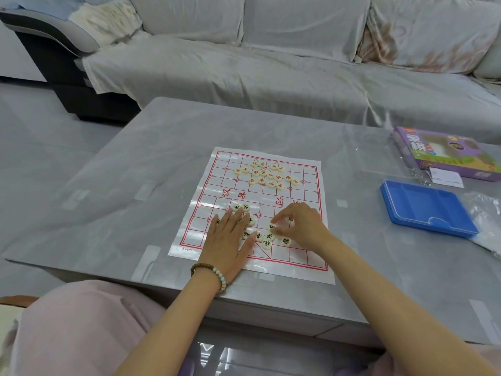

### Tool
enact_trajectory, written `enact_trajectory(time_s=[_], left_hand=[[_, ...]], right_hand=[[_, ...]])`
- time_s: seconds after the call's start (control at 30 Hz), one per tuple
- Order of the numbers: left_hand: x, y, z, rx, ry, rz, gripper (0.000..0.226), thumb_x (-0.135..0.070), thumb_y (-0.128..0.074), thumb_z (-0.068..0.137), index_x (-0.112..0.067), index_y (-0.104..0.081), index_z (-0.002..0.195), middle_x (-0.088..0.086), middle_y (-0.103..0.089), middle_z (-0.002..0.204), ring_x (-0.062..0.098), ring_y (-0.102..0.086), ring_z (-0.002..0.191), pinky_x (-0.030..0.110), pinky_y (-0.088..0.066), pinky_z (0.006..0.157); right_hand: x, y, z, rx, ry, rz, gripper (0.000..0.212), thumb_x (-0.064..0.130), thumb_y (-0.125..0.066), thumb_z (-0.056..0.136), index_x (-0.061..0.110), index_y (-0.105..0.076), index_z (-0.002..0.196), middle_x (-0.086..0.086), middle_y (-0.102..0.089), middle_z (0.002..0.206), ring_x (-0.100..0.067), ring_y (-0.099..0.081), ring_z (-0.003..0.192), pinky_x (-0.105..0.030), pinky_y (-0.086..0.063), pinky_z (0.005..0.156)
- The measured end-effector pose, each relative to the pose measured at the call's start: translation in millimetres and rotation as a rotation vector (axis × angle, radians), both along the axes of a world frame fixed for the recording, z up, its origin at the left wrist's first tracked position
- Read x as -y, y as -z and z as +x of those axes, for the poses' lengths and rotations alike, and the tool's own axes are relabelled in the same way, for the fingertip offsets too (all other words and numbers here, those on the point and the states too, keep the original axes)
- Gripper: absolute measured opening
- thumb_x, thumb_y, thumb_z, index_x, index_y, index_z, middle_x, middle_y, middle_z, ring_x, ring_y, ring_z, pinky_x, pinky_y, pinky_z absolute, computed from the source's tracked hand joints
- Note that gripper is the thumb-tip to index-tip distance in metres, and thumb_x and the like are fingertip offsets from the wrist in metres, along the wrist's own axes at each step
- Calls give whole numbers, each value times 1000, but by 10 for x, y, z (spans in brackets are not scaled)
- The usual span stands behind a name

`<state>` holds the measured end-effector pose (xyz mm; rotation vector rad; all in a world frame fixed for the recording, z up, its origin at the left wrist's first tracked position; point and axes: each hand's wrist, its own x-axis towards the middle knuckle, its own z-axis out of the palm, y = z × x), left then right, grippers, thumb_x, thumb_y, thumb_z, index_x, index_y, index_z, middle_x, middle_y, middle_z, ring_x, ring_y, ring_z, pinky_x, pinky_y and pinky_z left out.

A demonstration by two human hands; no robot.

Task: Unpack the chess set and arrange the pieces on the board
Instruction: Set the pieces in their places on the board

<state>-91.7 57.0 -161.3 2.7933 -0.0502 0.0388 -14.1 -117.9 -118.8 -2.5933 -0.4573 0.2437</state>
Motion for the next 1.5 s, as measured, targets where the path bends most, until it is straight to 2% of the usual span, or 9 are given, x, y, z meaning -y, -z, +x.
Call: enact_trajectory(time_s=[0.23, 0.37, 0.5, 0.6, 0.77, 0.93, 1.13, 1.3, 1.5], left_hand=[[2, -3, -3, 2, 3, 3, 100, -72, 32, 63, -32, -4, 148, -12, 5, 156, 8, 12, 142, 28, 17, 111], [0, 3, -4, 10, 2, 10, 98, -71, 32, 64, -32, -1, 148, -11, 7, 156, 9, 13, 142, 29, 16, 112], [6, 2, -4, 9, -1, -15, 88, -70, 23, 73, -31, -3, 148, -10, 6, 156, 9, 12, 142, 30, 14, 114], [15, -19, -7, 0, -6, -14, 70, -60, 5, 84, -31, -5, 148, -10, 5, 156, 8, 12, 142, 30, 14, 114], [0, -25, -5, -2, -7, -13, 70, -59, 5, 84, -31, -5, 148, -11, 5, 156, 8, 13, 142, 30, 15, 114], [-5, -5, 3, 5, -8, -12, 84, -64, 17, 73, -31, -4, 148, -11, 6, 156, 8, 14, 142, 29, 16, 113], [-18, -25, 31, 25, -35, 35, 94, -69, 32, 66, -33, 3, 147, -10, 8, 156, 5, 21, 137, 28, 22, 108], [-50, -189, 239, -15, -15, 77, 65, -56, 1, 90, -29, -5, 148, -8, 4, 157, 13, 10, 143, 32, 13, 113], [-121, -224, 346, -117, 133, 92, 53, -40, -11, 100, -22, -10, 149, -5, -5, 157, 14, 0, 144, 32, 1, 117]], right_hand=[[-6, -19, -29, -12, -28, 71, 15, 33, -75, 76, 30, -62, 81, 14, -62, 86, -9, -58, 86, -36, -47, 92], [-106, -55, 11, 28, -7, 215, 9, 27, -72, 80, 26, -67, 88, 11, -66, 82, -7, -60, 79, -29, -52, 82], [-292, -6, 106, -4, 110, 328, 5, 25, -72, 80, 23, -73, 85, 10, -69, 81, -2, -60, 76, -35, -52, 85], [-380, 73, 136, 33, 164, 243, 6, 32, -72, 80, 27, -73, 80, 12, -69, 83, -1, -56, 76, -41, -45, 92], [-324, 64, 190, 110, 214, 68, 19, 40, -68, 82, 24, -75, 89, 6, -70, 99, -12, -57, 101, -34, -35, 94], [-177, 14, 196, 121, 103, 121, 22, 40, -65, 84, 25, -73, 98, 4, -69, 103, -6, -53, 87, -44, -44, 93], [-162, 31, 156, 112, 18, 34, 27, 41, -67, 82, 25, -72, 103, 4, -69, 106, -7, -54, 90, -40, -44, 93], [-181, 61, 160, 124, 20, 49, 24, 40, -68, 81, 26, -73, 100, 4, -68, 102, -4, -51, 84, -40, -46, 91], [-206, 91, 195, 166, -17, -23, 24, 43, -66, 82, 28, -71, 101, 7, -67, 100, -4, -50, 85, -35, -41, 93]])
